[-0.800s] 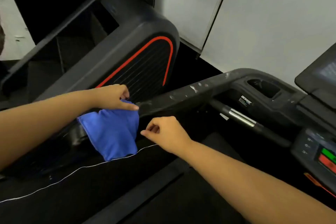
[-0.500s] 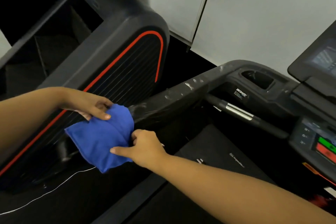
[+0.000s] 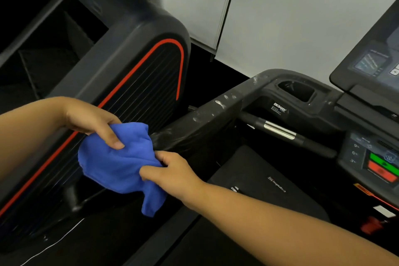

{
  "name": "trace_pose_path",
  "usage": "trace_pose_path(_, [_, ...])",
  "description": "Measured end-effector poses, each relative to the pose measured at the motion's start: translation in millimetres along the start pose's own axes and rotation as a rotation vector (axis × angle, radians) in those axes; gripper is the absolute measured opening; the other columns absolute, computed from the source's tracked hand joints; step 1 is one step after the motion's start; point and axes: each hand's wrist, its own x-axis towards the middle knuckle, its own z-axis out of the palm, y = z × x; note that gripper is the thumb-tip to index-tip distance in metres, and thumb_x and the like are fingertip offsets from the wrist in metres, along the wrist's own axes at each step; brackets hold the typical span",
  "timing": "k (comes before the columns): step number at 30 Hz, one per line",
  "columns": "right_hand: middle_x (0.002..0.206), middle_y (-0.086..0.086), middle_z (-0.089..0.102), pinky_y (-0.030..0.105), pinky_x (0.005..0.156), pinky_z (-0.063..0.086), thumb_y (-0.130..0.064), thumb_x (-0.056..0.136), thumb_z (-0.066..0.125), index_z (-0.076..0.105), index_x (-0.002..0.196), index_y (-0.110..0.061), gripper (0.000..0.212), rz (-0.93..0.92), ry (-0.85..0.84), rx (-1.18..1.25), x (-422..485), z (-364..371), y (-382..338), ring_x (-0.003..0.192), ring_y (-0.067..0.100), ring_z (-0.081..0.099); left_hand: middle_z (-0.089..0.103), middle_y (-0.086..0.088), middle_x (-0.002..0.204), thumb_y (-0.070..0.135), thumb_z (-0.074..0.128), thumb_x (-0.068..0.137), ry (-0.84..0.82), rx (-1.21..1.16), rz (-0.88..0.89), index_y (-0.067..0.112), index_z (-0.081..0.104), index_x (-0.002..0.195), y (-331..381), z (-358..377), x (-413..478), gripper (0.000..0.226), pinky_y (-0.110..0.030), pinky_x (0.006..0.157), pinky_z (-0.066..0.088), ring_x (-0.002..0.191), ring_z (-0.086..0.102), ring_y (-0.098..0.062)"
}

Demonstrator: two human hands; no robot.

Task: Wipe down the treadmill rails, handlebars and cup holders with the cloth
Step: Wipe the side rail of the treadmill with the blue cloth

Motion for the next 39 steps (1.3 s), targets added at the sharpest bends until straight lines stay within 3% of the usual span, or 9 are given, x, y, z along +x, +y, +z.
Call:
trace_pose_path(4, [0.098, 0.005, 0.062, 0.041, 0.090, 0.049, -0.018, 0.064, 0.065, 0.058, 0.098, -0.015, 0.036, 0.024, -0.036, 0.147, -6, -7, -4, 0.095, 0.021, 0.061, 0.070, -0.016, 0.108, 0.042, 0.081, 0.065, 0.009, -0.140, 0.126, 0.009, 0.072, 0.102, 8, 9, -10, 0.051, -0.031, 0.084, 0.052, 0.099, 0.067, -0.026])
trace_pose_path(8, [0.124, -0.002, 0.058, 0.036, 0.099, 0.047, -0.010, 0.067, 0.078, 0.045, 0.126, -0.021, 0.068, 0.050, -0.074, 0.262, -14, -24, -6, 0.113, 0.016, 0.058, 0.065, -0.017, 0.118, 0.027, 0.066, 0.085, 0.137, -0.201, 0.265, 0.012, 0.067, 0.112, 19, 21, -9, 0.030, -0.035, 0.089, 0.052, 0.109, 0.062, -0.034])
trace_pose_path(15, [0.121, -0.007, 0.061, 0.032, 0.097, 0.049, -0.022, 0.079, 0.074, 0.048, 0.125, -0.025, 0.053, -0.030, 0.064, 0.150, -27, -55, 4, 0.109, 0.007, 0.060, 0.068, -0.014, 0.114, 0.045, 0.079, 0.062, 0.356, -0.402, 0.296, 0.014, 0.068, 0.109, 44, 42, 15, 0.058, -0.033, 0.081, 0.057, 0.105, 0.065, -0.030])
trace_pose_path(18, [0.128, -0.018, 0.045, 0.013, 0.087, 0.047, -0.028, 0.083, 0.069, 0.025, 0.139, -0.037, 0.072, -0.085, 0.143, 0.100, -31, -67, 14, 0.112, -0.002, 0.050, 0.070, -0.013, 0.110, 0.053, 0.084, 0.051, 0.406, -0.443, 0.327, 0.014, 0.072, 0.102, 60, 50, 28, 0.066, -0.032, 0.079, 0.057, 0.102, 0.067, -0.028])
trace_pose_path(21, [0.144, -0.022, 0.018, 0.028, 0.103, 0.036, -0.046, 0.075, 0.065, 0.007, 0.141, -0.054, 0.088, -0.117, 0.332, -0.053, -38, -71, 26, 0.130, 0.005, 0.028, 0.071, -0.015, 0.106, 0.050, 0.078, 0.065, 0.482, -0.476, 0.325, 0.008, 0.070, 0.103, 82, 59, 43, 0.057, -0.035, 0.082, 0.056, 0.099, 0.068, -0.028])
trace_pose_path(27, [0.146, -0.019, 0.022, -0.003, 0.077, 0.036, -0.039, 0.096, 0.045, 0.030, 0.142, -0.037, 0.048, -0.128, 0.634, 0.319, -60, -81, 37, 0.110, -0.019, 0.033, 0.073, -0.009, 0.100, 0.048, 0.065, 0.068, 0.561, -0.462, 0.318, 0.011, 0.065, 0.108, 126, 88, 79, 0.054, -0.040, 0.091, 0.052, 0.095, 0.069, -0.023])
trace_pose_path(30, [0.141, -0.011, 0.044, 0.021, 0.098, 0.042, -0.078, 0.075, 0.043, 0.043, 0.136, -0.037, 0.073, 0.009, 0.581, 0.485, -63, -85, 47, 0.117, -0.001, 0.050, 0.073, -0.007, 0.097, 0.058, 0.063, 0.064, 0.619, -0.410, 0.328, 0.012, 0.064, 0.105, 141, 110, 105, 0.062, -0.043, 0.091, 0.052, 0.093, 0.070, -0.022])
trace_pose_path(34, [0.111, 0.007, 0.068, 0.033, 0.085, 0.051, -0.060, 0.087, 0.045, 0.062, 0.099, -0.023, 0.042, 0.160, 0.643, 0.817, -77, -100, 56, 0.091, 0.015, 0.065, 0.070, -0.011, 0.100, 0.048, 0.061, 0.080, 0.592, -0.454, 0.317, 0.011, 0.059, 0.105, 157, 139, 146, 0.045, -0.047, 0.089, 0.053, 0.094, 0.068, -0.025])
trace_pose_path(39, [0.109, 0.018, 0.068, 0.050, 0.099, 0.043, -0.051, 0.085, 0.055, 0.065, 0.111, -0.010, 0.050, 0.091, 0.644, 1.260, -118, -122, 73, 0.104, 0.033, 0.064, 0.063, -0.005, 0.118, 0.041, 0.061, 0.085, 0.484, -0.426, 0.319, 0.011, 0.047, 0.125, 173, 161, 183, 0.051, -0.045, 0.092, 0.052, 0.104, 0.064, -0.021])
